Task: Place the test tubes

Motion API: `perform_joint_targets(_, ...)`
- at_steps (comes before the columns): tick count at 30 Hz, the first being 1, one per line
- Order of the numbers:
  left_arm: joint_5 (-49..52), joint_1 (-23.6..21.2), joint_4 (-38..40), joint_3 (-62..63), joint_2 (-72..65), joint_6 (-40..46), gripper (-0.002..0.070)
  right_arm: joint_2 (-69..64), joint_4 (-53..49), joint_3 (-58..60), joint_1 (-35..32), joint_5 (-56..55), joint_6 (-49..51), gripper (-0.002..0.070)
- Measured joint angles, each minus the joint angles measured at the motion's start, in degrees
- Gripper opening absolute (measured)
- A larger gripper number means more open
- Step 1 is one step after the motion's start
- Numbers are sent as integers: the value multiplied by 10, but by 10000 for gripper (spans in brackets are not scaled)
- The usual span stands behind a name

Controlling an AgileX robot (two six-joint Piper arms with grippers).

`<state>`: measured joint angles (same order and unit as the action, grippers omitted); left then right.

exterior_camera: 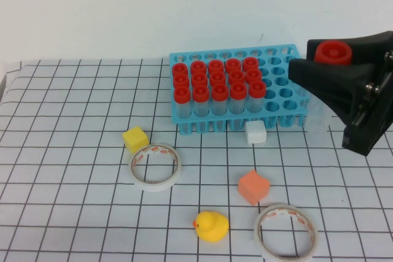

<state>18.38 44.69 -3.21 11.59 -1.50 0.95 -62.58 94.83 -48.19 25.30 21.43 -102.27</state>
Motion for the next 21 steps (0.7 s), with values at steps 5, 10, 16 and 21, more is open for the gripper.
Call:
perform_joint_targets(5,14,0,0,0,0,0,0,0,1,0,0,-18,-1,263)
perform_joint_targets(10,15,0,0,0,0,0,0,0,7,0,0,-45,-2,263)
perform_joint_targets(16,15,0,0,0,1,0,0,0,11,0,0,-76,-2,263)
perform_joint_targets(21,15,0,0,0,1,0,0,0,13,1,0,-94,-2,263)
